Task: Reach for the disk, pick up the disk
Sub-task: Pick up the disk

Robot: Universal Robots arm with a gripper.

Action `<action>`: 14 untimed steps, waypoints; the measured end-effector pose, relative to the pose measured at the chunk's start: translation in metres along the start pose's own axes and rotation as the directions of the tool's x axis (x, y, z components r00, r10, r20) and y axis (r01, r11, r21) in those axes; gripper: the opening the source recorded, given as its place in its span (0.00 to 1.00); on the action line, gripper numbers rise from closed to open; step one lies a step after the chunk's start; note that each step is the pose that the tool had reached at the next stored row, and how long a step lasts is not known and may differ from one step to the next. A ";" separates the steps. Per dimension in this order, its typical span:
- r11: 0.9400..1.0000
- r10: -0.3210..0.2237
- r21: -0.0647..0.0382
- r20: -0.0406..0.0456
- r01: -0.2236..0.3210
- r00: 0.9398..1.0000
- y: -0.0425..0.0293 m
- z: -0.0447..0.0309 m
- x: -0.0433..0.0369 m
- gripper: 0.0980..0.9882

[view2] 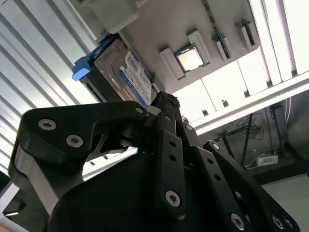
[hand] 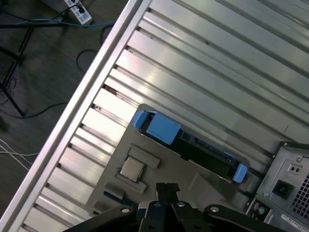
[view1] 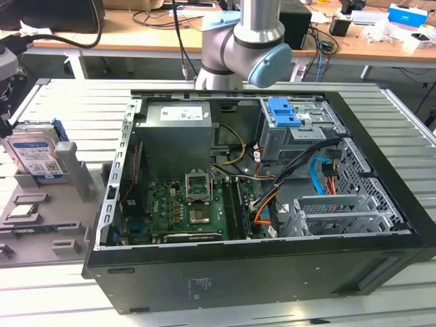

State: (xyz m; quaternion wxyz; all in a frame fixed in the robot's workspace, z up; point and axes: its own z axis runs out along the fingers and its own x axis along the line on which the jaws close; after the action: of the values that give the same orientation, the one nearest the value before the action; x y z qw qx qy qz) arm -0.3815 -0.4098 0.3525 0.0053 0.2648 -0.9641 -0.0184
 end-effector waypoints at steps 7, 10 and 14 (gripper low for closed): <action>0.997 -0.071 0.000 -0.003 0.071 0.997 0.0000 0.0000 0.0000 0.01; 0.995 -0.098 0.000 -0.004 0.098 0.995 0.0000 0.0000 0.0000 0.01; 0.986 -0.168 0.000 -0.006 0.168 0.986 0.0000 0.0000 0.0000 0.01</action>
State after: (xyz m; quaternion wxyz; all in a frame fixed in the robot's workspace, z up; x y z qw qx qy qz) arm -0.3814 -0.4098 0.3525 0.0068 0.3453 -0.9383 -0.0179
